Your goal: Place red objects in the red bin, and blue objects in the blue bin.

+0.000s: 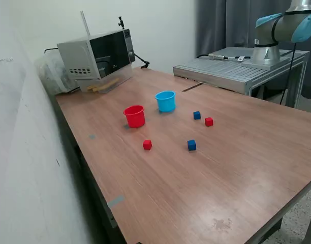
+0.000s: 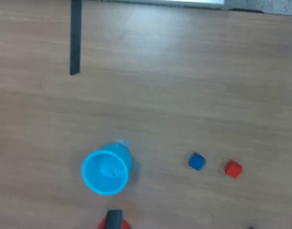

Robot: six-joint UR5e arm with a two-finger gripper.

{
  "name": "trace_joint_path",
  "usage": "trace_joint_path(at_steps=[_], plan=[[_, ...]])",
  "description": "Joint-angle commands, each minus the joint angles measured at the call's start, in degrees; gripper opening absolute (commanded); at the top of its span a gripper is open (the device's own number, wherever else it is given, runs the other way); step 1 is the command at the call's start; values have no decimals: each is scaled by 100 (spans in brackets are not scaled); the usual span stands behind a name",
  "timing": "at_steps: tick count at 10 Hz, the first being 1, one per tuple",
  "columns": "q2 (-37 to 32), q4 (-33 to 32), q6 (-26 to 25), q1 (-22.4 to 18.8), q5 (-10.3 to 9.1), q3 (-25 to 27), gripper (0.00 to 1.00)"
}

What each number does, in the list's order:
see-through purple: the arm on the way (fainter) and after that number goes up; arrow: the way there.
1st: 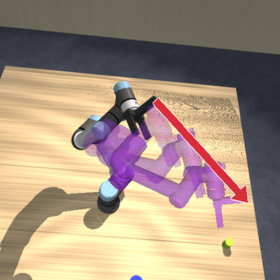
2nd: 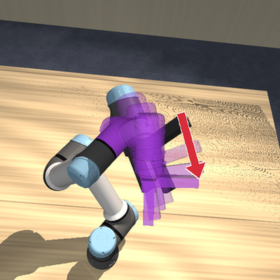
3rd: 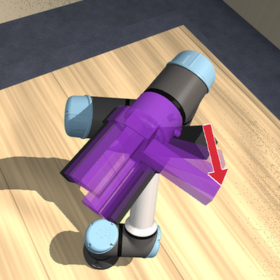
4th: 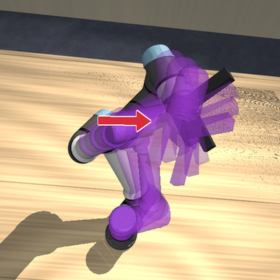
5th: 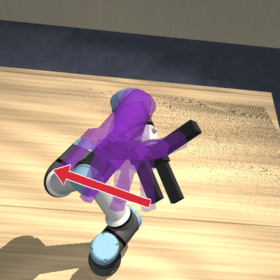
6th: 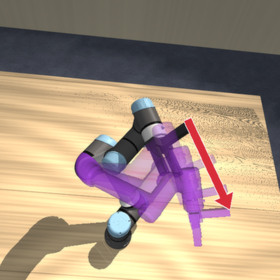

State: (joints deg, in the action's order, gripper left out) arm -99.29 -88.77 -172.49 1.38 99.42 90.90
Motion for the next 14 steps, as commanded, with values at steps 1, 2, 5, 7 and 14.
trace_joint_path(at_steps=[1, 2, 5, 7, 14], plan=[[277, -1466, 363, -390, -640, 76, 100], [592, -1763, 452, -602, -721, 85, 100], [1585, -1818, 436, -1182, -766, -11, 100], [2313, -2194, 436, -1184, -932, -204, 100], [4145, -3700, 3004, -1149, -1267, -661, 100]])
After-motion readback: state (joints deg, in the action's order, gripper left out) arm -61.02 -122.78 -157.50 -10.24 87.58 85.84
